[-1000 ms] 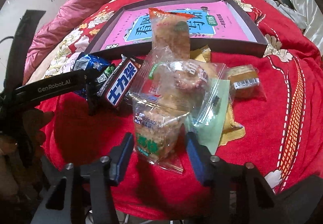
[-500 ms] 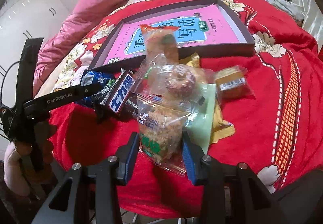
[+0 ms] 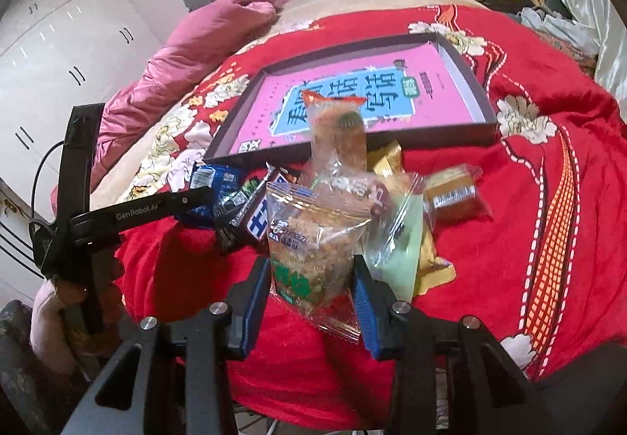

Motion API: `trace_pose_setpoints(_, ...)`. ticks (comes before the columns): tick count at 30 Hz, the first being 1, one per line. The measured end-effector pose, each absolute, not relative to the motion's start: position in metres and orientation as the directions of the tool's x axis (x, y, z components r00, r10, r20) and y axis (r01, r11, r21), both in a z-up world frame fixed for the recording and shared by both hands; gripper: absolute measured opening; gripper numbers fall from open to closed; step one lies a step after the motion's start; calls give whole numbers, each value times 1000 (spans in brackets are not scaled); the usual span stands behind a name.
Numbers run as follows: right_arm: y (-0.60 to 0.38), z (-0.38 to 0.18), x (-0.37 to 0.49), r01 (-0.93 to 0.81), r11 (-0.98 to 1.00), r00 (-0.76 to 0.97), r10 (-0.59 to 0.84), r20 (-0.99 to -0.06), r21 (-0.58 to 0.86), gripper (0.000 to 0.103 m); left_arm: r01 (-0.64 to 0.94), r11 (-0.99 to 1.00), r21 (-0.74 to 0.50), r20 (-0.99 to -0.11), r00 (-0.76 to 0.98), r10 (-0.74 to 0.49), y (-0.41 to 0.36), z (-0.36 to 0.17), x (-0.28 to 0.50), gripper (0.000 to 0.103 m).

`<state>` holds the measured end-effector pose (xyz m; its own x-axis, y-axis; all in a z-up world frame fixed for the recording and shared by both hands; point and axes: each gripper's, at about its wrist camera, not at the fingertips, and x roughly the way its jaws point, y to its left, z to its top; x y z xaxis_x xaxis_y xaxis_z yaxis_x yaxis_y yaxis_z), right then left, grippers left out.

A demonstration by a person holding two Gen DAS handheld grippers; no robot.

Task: Organize snacks
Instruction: 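Close the left gripper on the blue Oreo packet while the right gripper grasps a pastry bag, then lift the Oreo packet with the left gripper and carry it over the pink tray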

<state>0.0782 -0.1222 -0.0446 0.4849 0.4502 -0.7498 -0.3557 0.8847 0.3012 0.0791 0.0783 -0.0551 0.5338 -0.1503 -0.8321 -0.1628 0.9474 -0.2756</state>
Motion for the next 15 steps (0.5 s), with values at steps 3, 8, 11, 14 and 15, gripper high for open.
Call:
trace_pose_setpoints(3, -122, -42, 77, -365, 882, 495, 455, -740, 298, 41, -141, 939, -312, -821, 537, -193, 80, -55, 79, 34)
trace_pose_setpoints(8, -120, -37, 76, -380, 879, 510, 460, -727, 290, 41, -127, 912, -390, -808, 522, -273, 82, -60, 85, 40)
trace_pose_setpoints(11, -119, -36, 76, -389, 876, 514, 463, -722, 285, 41, -134, 898, -419, -804, 515, -298, 84, -65, 90, 42)
trace_pose_setpoints(14, -118, -36, 76, -399, 873, 517, 467, -718, 280, 41, -138, 881, -452, -799, 502, -331, 85, -72, 96, 41)
trace_pose_setpoints(15, -118, -35, 76, -402, 872, 519, 469, -715, 280, 41, -138, 884, -448, -801, 502, -327, 84, -73, 97, 39)
